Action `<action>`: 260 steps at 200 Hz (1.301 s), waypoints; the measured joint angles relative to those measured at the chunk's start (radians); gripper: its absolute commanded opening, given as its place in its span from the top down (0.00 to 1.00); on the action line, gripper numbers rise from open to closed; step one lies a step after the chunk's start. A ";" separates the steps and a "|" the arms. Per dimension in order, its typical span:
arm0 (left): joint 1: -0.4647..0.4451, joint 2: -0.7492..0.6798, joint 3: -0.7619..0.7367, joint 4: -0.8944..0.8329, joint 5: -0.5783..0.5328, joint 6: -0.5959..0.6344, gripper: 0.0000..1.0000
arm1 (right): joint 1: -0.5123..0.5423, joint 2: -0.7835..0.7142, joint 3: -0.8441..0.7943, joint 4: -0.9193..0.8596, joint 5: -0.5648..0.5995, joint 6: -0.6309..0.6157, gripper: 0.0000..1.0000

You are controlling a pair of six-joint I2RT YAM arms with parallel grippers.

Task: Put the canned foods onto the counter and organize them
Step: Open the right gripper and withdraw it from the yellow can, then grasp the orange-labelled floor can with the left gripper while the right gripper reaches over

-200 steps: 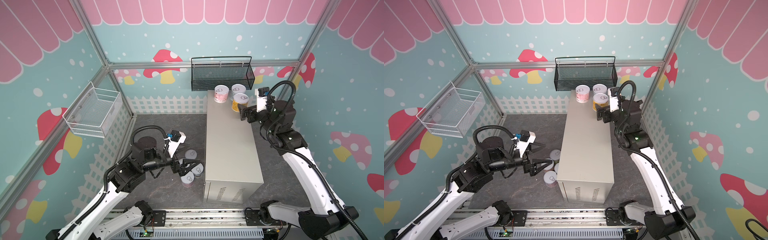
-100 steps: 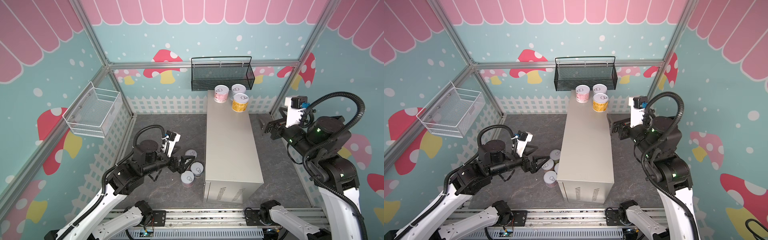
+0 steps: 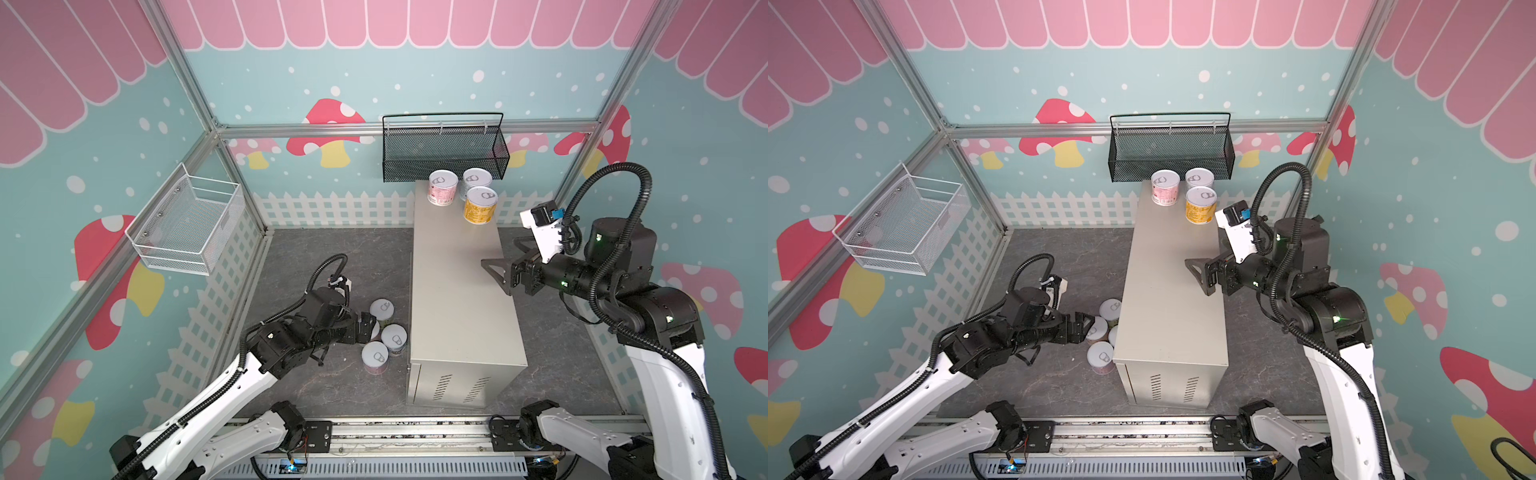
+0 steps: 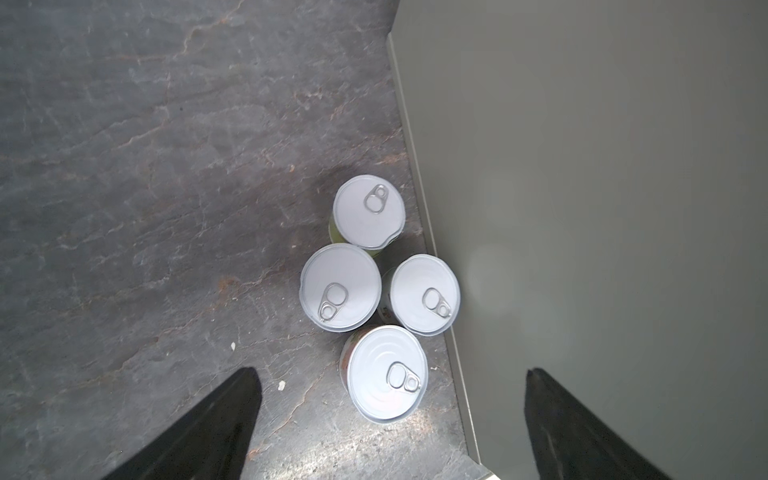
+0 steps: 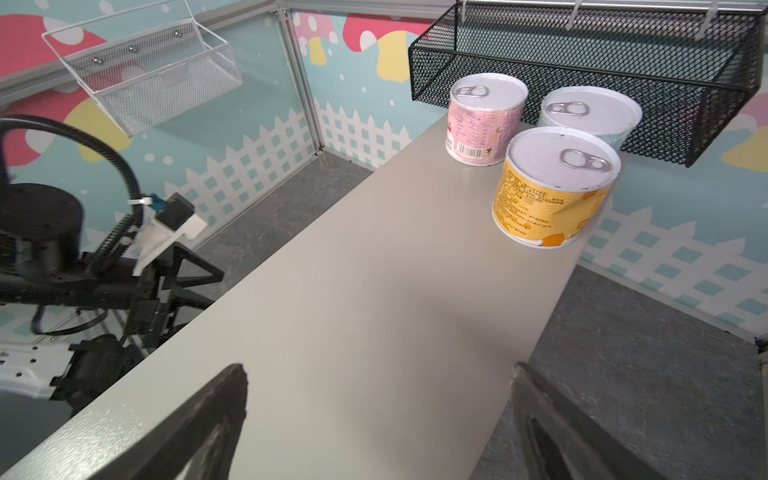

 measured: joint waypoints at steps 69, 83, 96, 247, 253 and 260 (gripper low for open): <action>0.000 0.156 -0.096 0.063 -0.006 -0.094 0.01 | 0.187 0.001 0.071 -0.063 -0.013 0.009 0.00; 0.000 0.193 -0.106 0.087 -0.006 -0.101 0.01 | 0.248 0.014 0.070 -0.062 0.011 0.017 0.00; 0.000 0.227 -0.110 0.106 -0.007 -0.106 0.01 | 0.307 0.032 0.071 -0.063 0.044 0.026 0.00; 0.047 0.462 -0.108 0.229 -0.060 -0.106 0.01 | 0.918 0.343 0.245 -0.122 0.526 0.117 0.00; 0.047 0.465 -0.106 0.233 -0.060 -0.106 0.01 | 0.925 0.346 0.245 -0.125 0.536 0.121 0.00; 0.049 0.470 -0.105 0.240 -0.059 -0.106 0.01 | 0.933 0.350 0.245 -0.126 0.545 0.122 0.00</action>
